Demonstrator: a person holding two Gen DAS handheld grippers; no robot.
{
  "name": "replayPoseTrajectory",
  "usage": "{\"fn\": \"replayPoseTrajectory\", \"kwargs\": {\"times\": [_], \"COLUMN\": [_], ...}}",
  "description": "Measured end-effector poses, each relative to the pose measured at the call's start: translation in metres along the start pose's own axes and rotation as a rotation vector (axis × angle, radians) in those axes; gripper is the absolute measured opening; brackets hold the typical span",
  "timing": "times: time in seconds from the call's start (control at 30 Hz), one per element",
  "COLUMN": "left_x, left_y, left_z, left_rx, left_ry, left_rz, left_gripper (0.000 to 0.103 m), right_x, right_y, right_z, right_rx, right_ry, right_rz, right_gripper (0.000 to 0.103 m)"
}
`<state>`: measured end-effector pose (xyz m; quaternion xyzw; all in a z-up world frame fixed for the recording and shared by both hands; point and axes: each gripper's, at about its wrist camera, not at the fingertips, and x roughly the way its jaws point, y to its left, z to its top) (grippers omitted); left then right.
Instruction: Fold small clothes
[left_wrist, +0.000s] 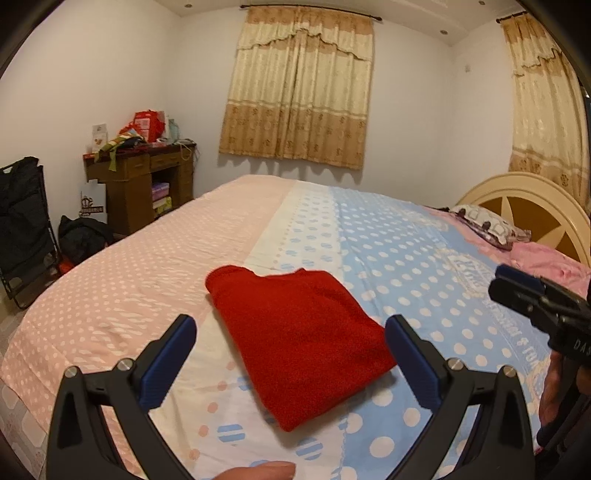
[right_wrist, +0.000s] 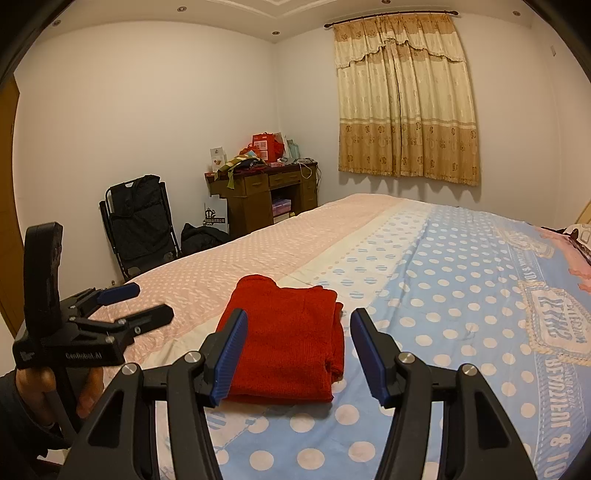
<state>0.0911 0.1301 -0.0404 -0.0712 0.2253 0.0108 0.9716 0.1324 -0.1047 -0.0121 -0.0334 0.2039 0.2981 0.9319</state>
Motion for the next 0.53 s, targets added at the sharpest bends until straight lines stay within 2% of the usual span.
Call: {"fn": "replayPoseTrajectory", "kwargs": {"times": [0.3,0.53], "left_x": [-0.0028,-0.0025], "left_y": [0.0033,0.005], "left_z": [0.0028,0.0033], "left_rx": [0.031,0.037], "left_ry": [-0.034,-0.031], "left_rz": [0.029,0.003], "left_gripper": [0.103,0.103], "right_x": [0.0009,0.0028], "right_y": [0.0044,0.0087], "right_z": [-0.0014,-0.0035], "right_rx": [-0.012,-0.02], "right_ry": [0.006,0.016], "right_rz": [0.005,0.014], "right_gripper": [0.059,0.059]}}
